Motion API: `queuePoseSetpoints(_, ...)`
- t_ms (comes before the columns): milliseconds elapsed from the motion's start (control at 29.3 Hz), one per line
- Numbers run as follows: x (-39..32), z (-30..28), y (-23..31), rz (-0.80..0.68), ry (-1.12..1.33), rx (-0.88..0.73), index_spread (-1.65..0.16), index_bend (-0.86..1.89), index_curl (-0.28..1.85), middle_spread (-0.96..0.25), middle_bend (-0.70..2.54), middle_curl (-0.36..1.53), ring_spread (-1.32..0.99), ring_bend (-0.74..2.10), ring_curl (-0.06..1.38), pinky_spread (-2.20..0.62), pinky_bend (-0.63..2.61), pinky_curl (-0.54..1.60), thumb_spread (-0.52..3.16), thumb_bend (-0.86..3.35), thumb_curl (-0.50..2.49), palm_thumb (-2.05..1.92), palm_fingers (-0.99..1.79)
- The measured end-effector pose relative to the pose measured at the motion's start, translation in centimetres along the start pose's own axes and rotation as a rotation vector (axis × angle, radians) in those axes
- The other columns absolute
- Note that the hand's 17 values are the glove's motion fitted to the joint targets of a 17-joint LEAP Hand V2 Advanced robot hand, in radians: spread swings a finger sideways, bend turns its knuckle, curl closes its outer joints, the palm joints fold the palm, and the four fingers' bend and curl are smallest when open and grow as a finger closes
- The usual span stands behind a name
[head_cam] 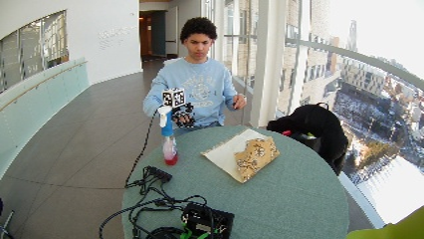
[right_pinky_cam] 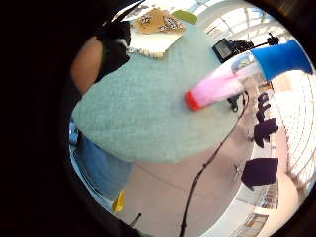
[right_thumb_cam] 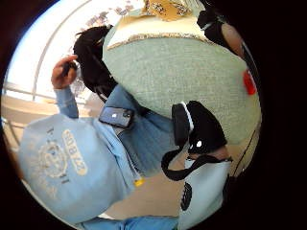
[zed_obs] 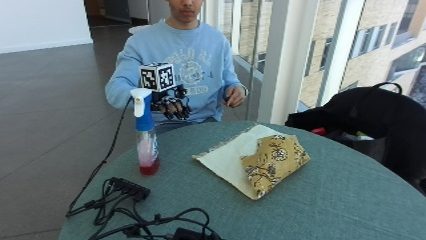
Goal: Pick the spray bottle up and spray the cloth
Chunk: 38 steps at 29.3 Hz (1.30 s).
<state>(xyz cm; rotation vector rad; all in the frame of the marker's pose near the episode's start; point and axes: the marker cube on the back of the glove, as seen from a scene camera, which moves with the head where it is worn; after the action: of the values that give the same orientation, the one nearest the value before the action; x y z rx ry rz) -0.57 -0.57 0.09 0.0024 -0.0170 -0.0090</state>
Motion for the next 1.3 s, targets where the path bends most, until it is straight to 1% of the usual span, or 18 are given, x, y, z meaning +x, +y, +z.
queuePoseSetpoints(34,-0.1,0.0,-0.2,-0.002,-0.003,0.001,-0.18,0.26,0.08,-0.03,0.32,0.09,-0.01,0.28,0.06,0.08,0.32,0.06,0.41,0.33,0.1,0.5,0.69)
queuePoseSetpoints(171,-1.0,0.3,-2.1,-0.01,-0.025,0.006,-0.25,0.23,0.17,-0.05,0.33,0.15,-0.02,0.29,0.14,0.11,0.32,0.14,0.66,0.36,0.14,0.55,0.66)
queuePoseSetpoints(410,-1.7,0.7,-5.1,-0.004,-0.047,0.02,-0.32,0.14,0.21,-0.06,0.34,0.22,-0.02,0.28,0.19,0.15,0.32,0.21,0.93,0.31,0.17,0.54,0.6)
queuePoseSetpoints(546,-1.7,0.6,-4.9,0.01,-0.055,0.039,-0.34,0.13,0.21,-0.06,0.34,0.25,-0.02,0.28,0.21,0.16,0.32,0.23,1.01,0.28,0.18,0.54,0.58)
queuePoseSetpoints(683,-1.2,0.3,-2.9,0.06,-0.058,0.054,-0.35,0.13,0.22,-0.07,0.34,0.27,-0.02,0.28,0.22,0.17,0.32,0.24,1.06,0.24,0.18,0.53,0.57)
queuePoseSetpoints(785,-0.2,0.0,-0.5,0.13,-0.056,0.059,-0.36,0.13,0.22,-0.07,0.34,0.28,-0.02,0.28,0.23,0.17,0.31,0.25,1.08,0.2,0.18,0.5,0.56)
queuePoseSetpoints(888,1.7,-0.6,2.2,0.227,-0.062,0.106,-0.36,0.12,0.22,-0.07,0.33,0.29,-0.02,0.28,0.24,0.16,0.35,0.27,1.08,0.15,0.18,0.46,0.57)
queuePoseSetpoints(1059,6.3,-2.4,5.5,0.504,-0.153,0.196,-0.36,0.11,0.22,-0.06,0.33,0.31,-0.01,0.29,0.25,0.15,0.37,0.29,1.06,0.08,0.19,0.43,0.57)
queuePoseSetpoints(1161,9.2,-2.8,5.6,0.626,-0.222,0.295,-0.36,0.07,0.2,-0.06,0.34,0.32,-0.01,0.31,0.26,0.15,0.39,0.31,1.03,0.03,0.19,0.4,0.54)
queuePoseSetpoints(1229,11.1,-2.7,5.1,0.656,-0.293,0.352,-0.37,0.05,0.19,-0.05,0.34,0.33,0.0,0.33,0.27,0.15,0.41,0.32,1.01,0.01,0.2,0.39,0.52)
queuePoseSetpoints(1298,12.7,-2.3,4.7,0.677,-0.394,0.357,-0.37,0.04,0.18,-0.05,0.34,0.33,0.0,0.34,0.28,0.15,0.43,0.32,1.0,0.0,0.2,0.39,0.5)
